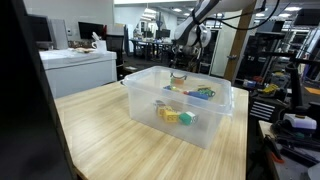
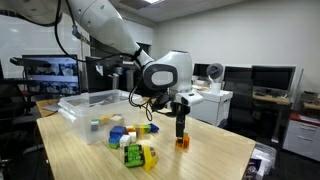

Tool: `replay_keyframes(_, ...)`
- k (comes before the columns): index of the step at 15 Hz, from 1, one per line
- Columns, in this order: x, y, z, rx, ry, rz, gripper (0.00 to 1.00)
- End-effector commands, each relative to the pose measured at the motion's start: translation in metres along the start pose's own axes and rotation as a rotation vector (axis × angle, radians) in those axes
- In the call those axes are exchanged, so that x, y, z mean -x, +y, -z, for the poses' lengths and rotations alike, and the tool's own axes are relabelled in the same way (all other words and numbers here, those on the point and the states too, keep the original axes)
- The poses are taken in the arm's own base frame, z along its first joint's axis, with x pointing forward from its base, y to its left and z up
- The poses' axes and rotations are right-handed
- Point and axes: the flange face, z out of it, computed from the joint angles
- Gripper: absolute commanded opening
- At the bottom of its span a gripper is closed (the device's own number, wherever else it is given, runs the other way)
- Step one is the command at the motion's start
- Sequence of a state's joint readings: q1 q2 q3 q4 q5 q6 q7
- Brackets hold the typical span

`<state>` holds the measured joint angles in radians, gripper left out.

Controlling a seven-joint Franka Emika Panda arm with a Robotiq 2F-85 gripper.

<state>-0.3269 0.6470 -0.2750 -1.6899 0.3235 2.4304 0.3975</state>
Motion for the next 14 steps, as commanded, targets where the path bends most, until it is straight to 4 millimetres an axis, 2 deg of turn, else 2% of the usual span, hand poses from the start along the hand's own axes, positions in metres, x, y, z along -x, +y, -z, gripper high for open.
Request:
replay_keyframes(1, -0.001, 0.009, -0.010, 0.024, -0.031, 0.009, 1.00)
replay_keyframes(10, 0.004, 0.022, -0.035, 0.073, -0.052, 0.034, 1.00)
replay_keyframes(14, 0.003, 0.023, -0.033, 0.079, -0.045, 0.050, 1.00)
